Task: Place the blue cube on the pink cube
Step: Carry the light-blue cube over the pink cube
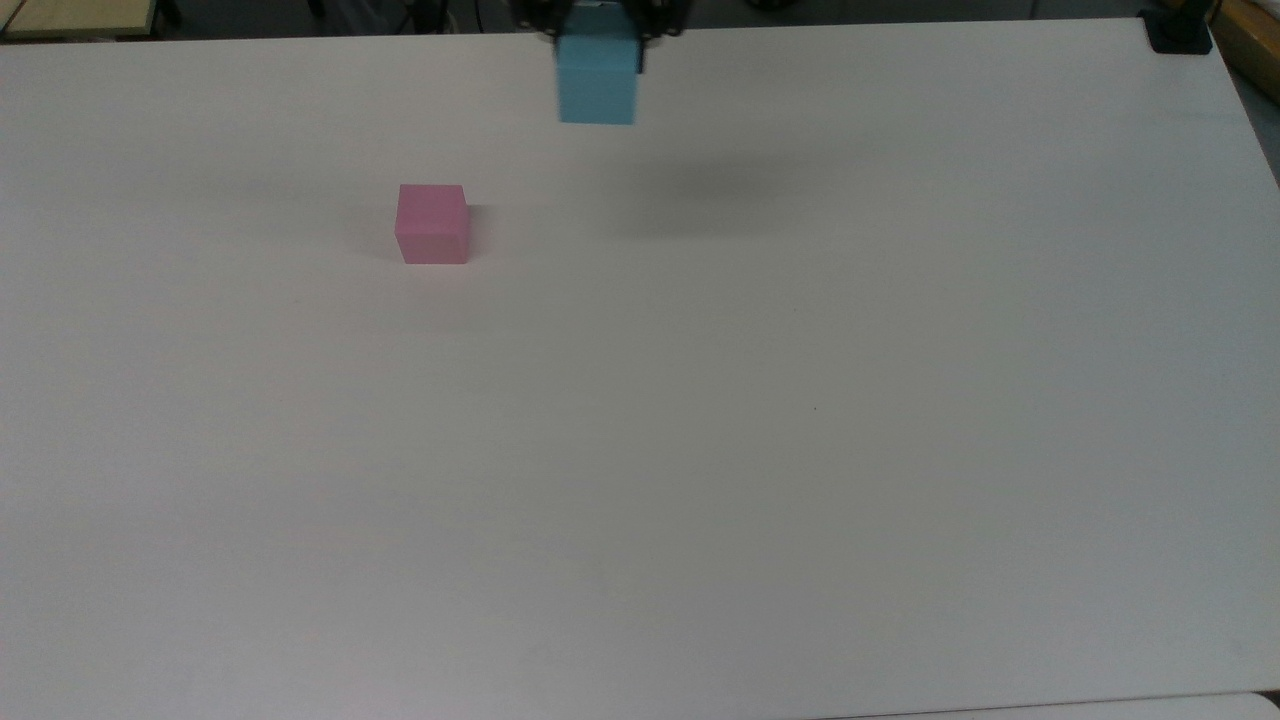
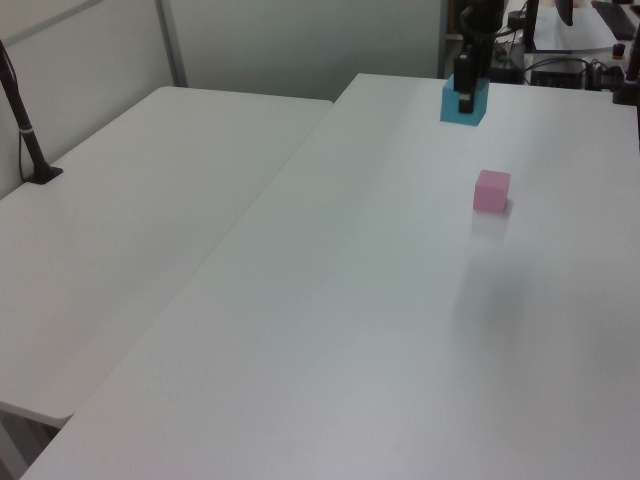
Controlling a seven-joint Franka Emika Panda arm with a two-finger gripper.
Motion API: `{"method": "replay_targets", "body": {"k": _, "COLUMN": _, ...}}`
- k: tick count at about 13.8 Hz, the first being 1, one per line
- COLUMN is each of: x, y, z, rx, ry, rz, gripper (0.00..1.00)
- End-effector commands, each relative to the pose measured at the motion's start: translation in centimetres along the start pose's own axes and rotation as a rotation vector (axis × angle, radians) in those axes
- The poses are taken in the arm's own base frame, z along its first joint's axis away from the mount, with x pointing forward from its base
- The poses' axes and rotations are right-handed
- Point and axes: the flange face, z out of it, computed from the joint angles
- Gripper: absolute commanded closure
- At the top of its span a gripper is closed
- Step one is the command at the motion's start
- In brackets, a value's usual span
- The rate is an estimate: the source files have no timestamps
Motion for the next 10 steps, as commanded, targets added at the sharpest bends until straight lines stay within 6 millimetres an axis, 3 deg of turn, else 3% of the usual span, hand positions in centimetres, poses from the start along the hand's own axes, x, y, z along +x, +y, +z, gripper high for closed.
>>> {"method": "replay_targets", "body": {"k": 1, "x": -1.2, "y": 5.9, "z": 0.2, "rx": -0.006, "ry": -0.009, "rz": 0.006, "gripper": 0.85}}
{"method": "replay_targets", "body": {"k": 4, "x": -1.5, "y": 9.1, "z": 0.4, "rx": -0.008, "ry": -0.012, "rz": -0.001, "gripper": 0.85}}
{"method": "replay_targets", "body": {"k": 6, "x": -2.3, "y": 10.3, "z": 1.3, "rx": -0.008, "ry": -0.026, "rz": -0.023, "gripper": 0.85}}
{"method": "replay_targets", "body": {"k": 8, "x": -3.7, "y": 12.3, "z": 3.6, "rx": -0.009, "ry": -0.007, "rz": -0.045, "gripper": 0.84}}
{"method": "replay_targets", "body": {"k": 10, "x": -3.9, "y": 13.9, "z": 5.9, "rx": -0.038, "ry": 0.003, "rz": -0.056, "gripper": 0.84}}
